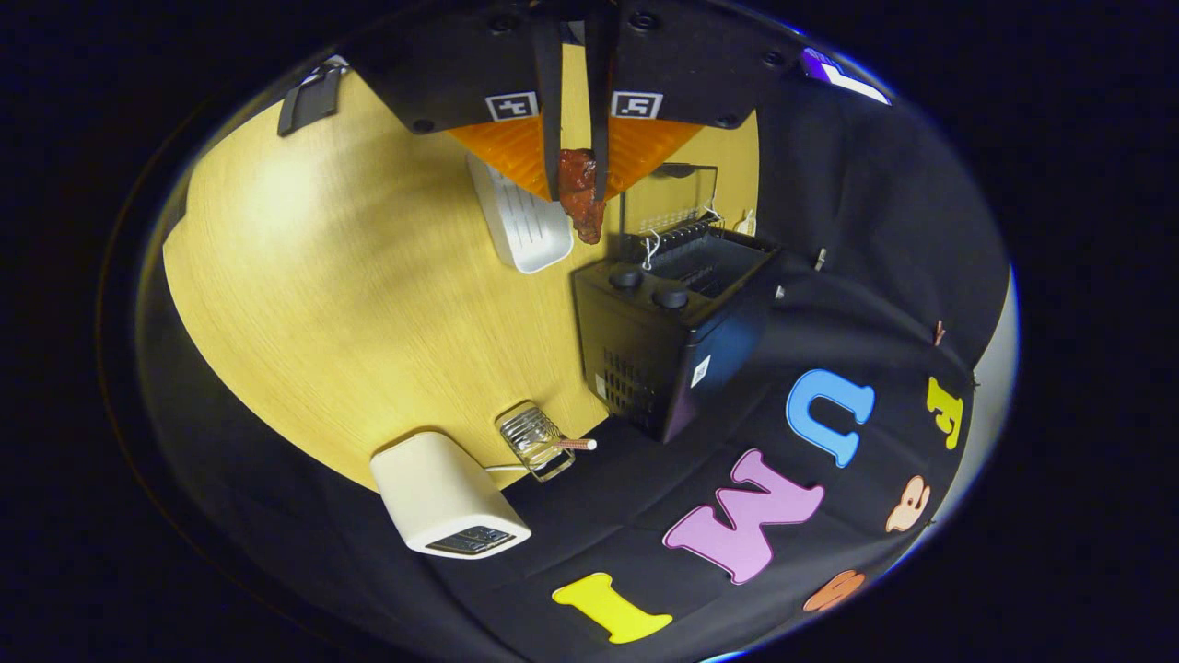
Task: Open the toaster oven, put the food inside, and close the toaster oven door.
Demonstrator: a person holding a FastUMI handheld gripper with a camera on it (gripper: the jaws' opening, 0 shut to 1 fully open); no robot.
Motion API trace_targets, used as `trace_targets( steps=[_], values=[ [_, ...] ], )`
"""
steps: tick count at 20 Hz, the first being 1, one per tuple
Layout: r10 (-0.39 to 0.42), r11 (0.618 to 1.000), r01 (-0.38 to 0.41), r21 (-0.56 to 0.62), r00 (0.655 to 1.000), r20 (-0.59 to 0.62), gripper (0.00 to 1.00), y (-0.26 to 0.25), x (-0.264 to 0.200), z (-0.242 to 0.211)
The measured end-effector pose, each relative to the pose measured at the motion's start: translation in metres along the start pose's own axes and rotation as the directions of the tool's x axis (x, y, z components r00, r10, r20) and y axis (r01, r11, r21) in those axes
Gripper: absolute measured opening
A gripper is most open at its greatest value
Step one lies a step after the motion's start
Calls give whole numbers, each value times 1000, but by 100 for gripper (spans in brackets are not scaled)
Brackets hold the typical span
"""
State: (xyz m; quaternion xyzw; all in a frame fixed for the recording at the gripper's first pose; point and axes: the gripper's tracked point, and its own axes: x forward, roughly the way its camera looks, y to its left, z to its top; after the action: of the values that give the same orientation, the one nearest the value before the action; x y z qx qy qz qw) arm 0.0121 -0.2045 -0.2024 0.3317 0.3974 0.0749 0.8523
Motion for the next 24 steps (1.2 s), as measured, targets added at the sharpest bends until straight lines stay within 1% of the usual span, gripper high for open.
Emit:
trace_targets(
  steps=[5, 14, 19, 24],
  values=[
    [34, 997, -36, 68, 999, 29, 14, 56, 4, -40],
    [73, 991, -79, 104, 996, 57, 14, 149, 31, -114],
    [104, 988, -111, 106, 992, 70, 14, 183, 43, -131],
    [119, 986, -126, 109, 990, 73, 14, 195, 61, -136]
  ],
)
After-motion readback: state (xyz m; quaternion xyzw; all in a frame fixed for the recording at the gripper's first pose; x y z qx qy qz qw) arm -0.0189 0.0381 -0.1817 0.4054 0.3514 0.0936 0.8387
